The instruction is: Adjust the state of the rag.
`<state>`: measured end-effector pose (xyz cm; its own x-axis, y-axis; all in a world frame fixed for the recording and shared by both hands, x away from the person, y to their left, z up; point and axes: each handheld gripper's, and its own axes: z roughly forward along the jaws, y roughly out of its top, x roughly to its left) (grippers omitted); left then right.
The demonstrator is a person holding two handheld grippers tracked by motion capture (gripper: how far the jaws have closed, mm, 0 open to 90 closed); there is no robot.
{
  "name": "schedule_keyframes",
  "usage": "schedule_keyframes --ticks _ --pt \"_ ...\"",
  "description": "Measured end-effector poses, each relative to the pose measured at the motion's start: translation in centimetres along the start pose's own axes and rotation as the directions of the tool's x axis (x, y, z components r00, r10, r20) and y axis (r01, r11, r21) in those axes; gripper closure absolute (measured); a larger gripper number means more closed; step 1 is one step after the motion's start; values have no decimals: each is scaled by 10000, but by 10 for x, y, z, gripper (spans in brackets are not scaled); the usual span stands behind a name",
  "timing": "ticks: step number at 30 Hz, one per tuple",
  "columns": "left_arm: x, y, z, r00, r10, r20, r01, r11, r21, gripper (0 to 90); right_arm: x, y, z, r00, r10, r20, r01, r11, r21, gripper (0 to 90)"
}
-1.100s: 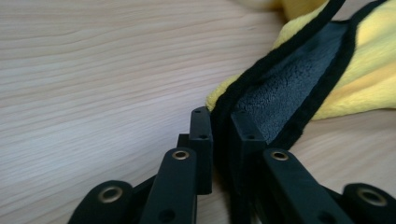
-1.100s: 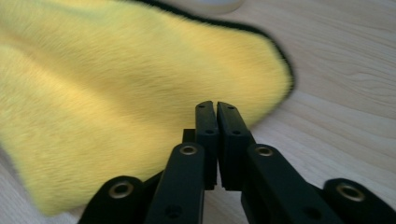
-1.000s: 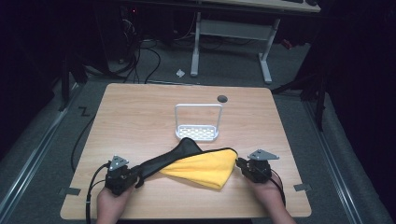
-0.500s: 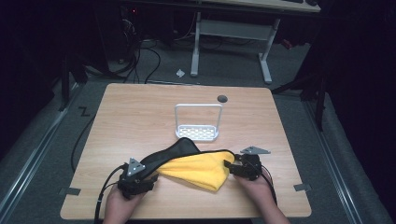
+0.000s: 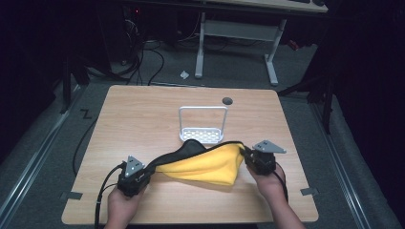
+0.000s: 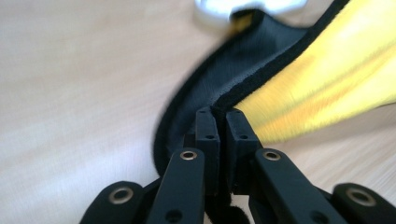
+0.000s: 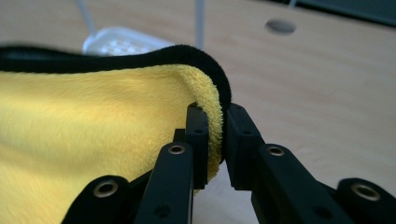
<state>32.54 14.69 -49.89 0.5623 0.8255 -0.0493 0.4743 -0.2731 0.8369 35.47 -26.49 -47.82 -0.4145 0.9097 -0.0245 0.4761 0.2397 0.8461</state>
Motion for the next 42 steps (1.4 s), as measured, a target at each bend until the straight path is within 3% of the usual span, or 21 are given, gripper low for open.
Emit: schedule_keyframes --ticks 3,7,10,12,14,17,20,23,26,32,35,38,40,42 --pt "-1 17 -6 9999 109 -87 -113 9984 -547 854 -10 26 -9 9998 70 188 -60 9985 -544 810" --pt "-4 34 -16 9999 102 -57 -108 9916 -1287 853 -13 62 -29 9981 -280 540 356 9888 -1447 801" --pt "-10 29 -16 9989 408 212 -385 9942 -1002 849 -7 69 -42 9975 -436 552 527 9831 -1752 791" --pt "-13 14 -13 9972 486 569 -459 9978 -488 847 -1 58 -44 9976 -565 395 621 9852 -1597 785" --pt "-17 -6 -8 9942 592 893 -625 9974 349 845 9 30 -43 9970 -757 137 768 9906 -1129 783" --pt "-21 -28 -2 9910 607 1190 -749 9901 1190 839 18 -3 -41 9966 -793 -203 780 9954 -564 783" --pt "-23 -39 3 9878 388 1510 -655 9822 1760 814 26 -30 -37 9951 -897 -425 897 9960 -4 781" --pt "-22 -39 3 9860 103 1665 -395 9842 1726 781 28 -49 -30 9940 -679 -857 746 9942 779 777" --pt "-22 -38 2 9785 -184 2052 -169 9855 1687 682 28 -60 -19 9916 -680 -1101 827 9874 1349 772" --pt "-25 -24 -11 9697 124 2438 -332 9961 817 516 27 -61 -14 9910 -769 -1096 915 9866 1349 773" --pt "-19 -18 -17 9728 105 2315 -238 9982 546 487 28 -61 -15 9902 -886 -1084 1031 9852 1367 773" --pt "-6 -13 -21 9754 -164 2200 93 9994 334 467 28 -60 -14 9890 -972 -1112 1120 9844 1358 772" --pt "6 -6 -17 9739 -534 2207 486 9985 269 467 27 -60 -14 9887 -984 -1130 1133 9844 1349 772" --pt "14 2 -6 9786 -569 1980 517 9982 313 473 27 -60 -14 9881 -1024 -1152 1175 9841 1330 771"
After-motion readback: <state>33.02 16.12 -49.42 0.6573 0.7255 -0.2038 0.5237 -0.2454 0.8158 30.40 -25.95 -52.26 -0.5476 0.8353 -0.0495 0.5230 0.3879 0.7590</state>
